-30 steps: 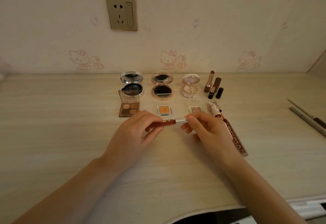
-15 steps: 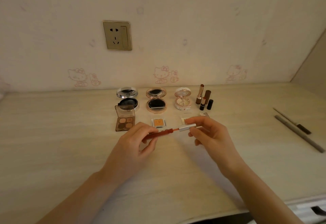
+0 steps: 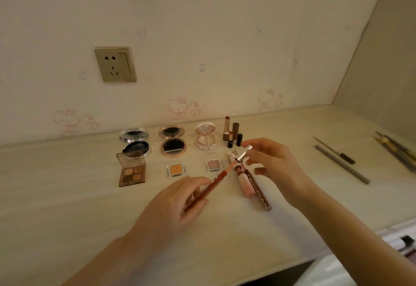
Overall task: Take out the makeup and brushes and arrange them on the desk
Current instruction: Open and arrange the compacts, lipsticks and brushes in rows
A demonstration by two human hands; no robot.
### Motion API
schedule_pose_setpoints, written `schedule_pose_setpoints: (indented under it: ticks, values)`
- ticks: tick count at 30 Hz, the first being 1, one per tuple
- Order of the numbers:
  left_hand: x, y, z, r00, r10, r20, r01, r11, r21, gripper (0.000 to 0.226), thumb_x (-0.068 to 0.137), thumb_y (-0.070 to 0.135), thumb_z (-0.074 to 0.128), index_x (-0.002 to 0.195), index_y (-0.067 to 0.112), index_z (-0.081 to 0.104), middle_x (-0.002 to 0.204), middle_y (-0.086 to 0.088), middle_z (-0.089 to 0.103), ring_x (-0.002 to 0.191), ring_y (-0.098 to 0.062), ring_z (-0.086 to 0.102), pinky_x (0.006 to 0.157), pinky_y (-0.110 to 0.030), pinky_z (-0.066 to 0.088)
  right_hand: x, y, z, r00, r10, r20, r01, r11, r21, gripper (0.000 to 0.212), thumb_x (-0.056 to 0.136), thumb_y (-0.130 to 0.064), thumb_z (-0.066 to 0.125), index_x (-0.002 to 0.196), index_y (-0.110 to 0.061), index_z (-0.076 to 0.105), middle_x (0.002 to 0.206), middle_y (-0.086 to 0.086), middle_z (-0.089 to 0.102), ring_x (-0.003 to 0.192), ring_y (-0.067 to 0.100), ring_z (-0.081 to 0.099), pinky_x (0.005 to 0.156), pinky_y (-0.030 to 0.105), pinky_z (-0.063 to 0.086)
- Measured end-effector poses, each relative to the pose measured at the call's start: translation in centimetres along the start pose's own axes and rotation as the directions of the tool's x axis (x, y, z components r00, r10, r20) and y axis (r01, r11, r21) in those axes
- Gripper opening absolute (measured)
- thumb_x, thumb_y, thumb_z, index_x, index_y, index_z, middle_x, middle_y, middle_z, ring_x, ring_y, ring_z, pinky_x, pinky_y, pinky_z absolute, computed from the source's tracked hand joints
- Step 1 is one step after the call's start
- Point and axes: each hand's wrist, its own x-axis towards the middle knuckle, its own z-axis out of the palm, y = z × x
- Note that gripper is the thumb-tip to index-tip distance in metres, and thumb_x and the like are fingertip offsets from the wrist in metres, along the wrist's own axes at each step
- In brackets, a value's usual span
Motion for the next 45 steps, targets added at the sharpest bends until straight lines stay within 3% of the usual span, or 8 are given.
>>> schedule_pose_setpoints:
  ticks: [3, 7, 11, 20, 28, 34, 38, 45]
  values:
    - [1.3, 1.5, 1.0, 0.996, 0.078, 0.053, -0.080, 0.996, 0.048, 0.033, 0.094, 0.041, 0.048, 0.124, 0.028, 0.055, 0.092, 0.022, 0.047, 0.080, 0.004, 0.048, 0.070, -0.011, 0.041, 0.6, 0.0, -1.0, 1.000, 0.027, -0.013, -0.027, 0.999, 0.022, 0.020, 0.092, -0.012, 0.057, 0.100, -0.024, 0.071, 0.088, -0.002, 0.071, 0.083, 0.014, 0.066, 0.071, 0.028, 0.052]
    - [2.9, 3.0, 2.5, 0.987, 0.142, 0.076, -0.145, 0.989, 0.030, 0.031, 0.095, 0.036, 0.049, 0.120, 0.025, 0.063, 0.092, 0.011, 0.055, 0.087, -0.005, 0.051, 0.073, -0.023, 0.046, 1.5, 0.1, -2.5, 0.998, -0.005, -0.063, 0.001, 0.998, -0.069, 0.021, 0.093, -0.014, 0.055, 0.102, -0.024, 0.070, 0.088, -0.003, 0.070, 0.081, 0.012, 0.065, 0.069, 0.028, 0.051]
    - [4.0, 4.2, 3.9, 0.979, 0.172, 0.108, -0.174, 0.985, 0.011, 0.033, 0.092, 0.039, 0.052, 0.118, 0.024, 0.066, 0.096, 0.013, 0.055, 0.094, -0.005, 0.049, 0.078, -0.026, 0.047, 2.5, 0.2, -4.4, 0.996, -0.013, -0.084, 0.003, 0.993, -0.117, 0.022, 0.092, -0.014, 0.054, 0.099, -0.027, 0.071, 0.089, -0.003, 0.070, 0.082, 0.011, 0.064, 0.068, 0.027, 0.052]
    - [6.9, 6.3, 7.5, 0.953, 0.215, 0.212, -0.238, 0.967, 0.089, 0.055, 0.084, 0.062, 0.052, 0.127, 0.028, 0.058, 0.104, 0.011, 0.055, 0.103, -0.005, 0.041, 0.086, -0.029, 0.045, 4.8, 0.4, -6.9, 0.997, 0.028, -0.072, -0.040, 0.986, -0.161, 0.022, 0.094, -0.017, 0.052, 0.102, -0.024, 0.070, 0.089, -0.003, 0.069, 0.081, 0.012, 0.063, 0.063, 0.023, 0.047]
    - [8.5, 6.4, 10.1, 0.929, 0.236, 0.284, -0.305, 0.923, 0.233, 0.056, 0.087, 0.059, 0.051, 0.133, 0.028, 0.053, 0.115, 0.005, 0.057, 0.113, -0.012, 0.042, 0.092, -0.031, 0.043, 6.7, 1.0, -7.5, 0.995, 0.094, -0.011, -0.094, 0.960, -0.265, 0.024, 0.093, -0.011, 0.049, 0.099, -0.023, 0.069, 0.091, 0.000, 0.068, 0.083, 0.012, 0.064, 0.064, 0.022, 0.046]
    - [8.4, 6.2, 10.9, 0.935, 0.292, 0.201, -0.339, 0.903, 0.264, 0.049, 0.084, 0.061, 0.050, 0.118, 0.028, 0.065, 0.109, 0.006, 0.057, 0.106, -0.012, 0.049, 0.084, -0.026, 0.048, 8.0, 2.2, -7.3, 0.990, 0.128, 0.055, -0.107, 0.949, -0.297, 0.021, 0.093, -0.015, 0.051, 0.099, -0.025, 0.069, 0.094, 0.000, 0.070, 0.090, 0.015, 0.063, 0.071, 0.025, 0.049]
    - [8.3, 5.7, 11.5, 0.921, 0.367, 0.131, -0.388, 0.890, 0.237, 0.041, 0.084, 0.053, 0.060, 0.110, 0.024, 0.069, 0.110, 0.006, 0.062, 0.111, -0.013, 0.052, 0.093, -0.027, 0.045, 8.8, 2.8, -6.8, 0.984, 0.155, 0.091, -0.119, 0.941, -0.316, 0.023, 0.090, -0.012, 0.053, 0.097, -0.026, 0.071, 0.092, -0.001, 0.071, 0.090, 0.014, 0.064, 0.071, 0.025, 0.048]
    - [8.0, 5.3, 11.5, 0.925, 0.370, 0.080, -0.379, 0.907, 0.185, 0.034, 0.083, 0.047, 0.065, 0.097, 0.017, 0.073, 0.100, 0.004, 0.064, 0.101, -0.014, 0.057, 0.085, -0.024, 0.049, 9.7, 3.4, -5.8, 0.974, 0.182, 0.132, -0.112, 0.903, -0.416, 0.018, 0.089, -0.016, 0.058, 0.101, -0.019, 0.071, 0.091, -0.001, 0.068, 0.079, 0.009, 0.059, 0.062, 0.018, 0.044]
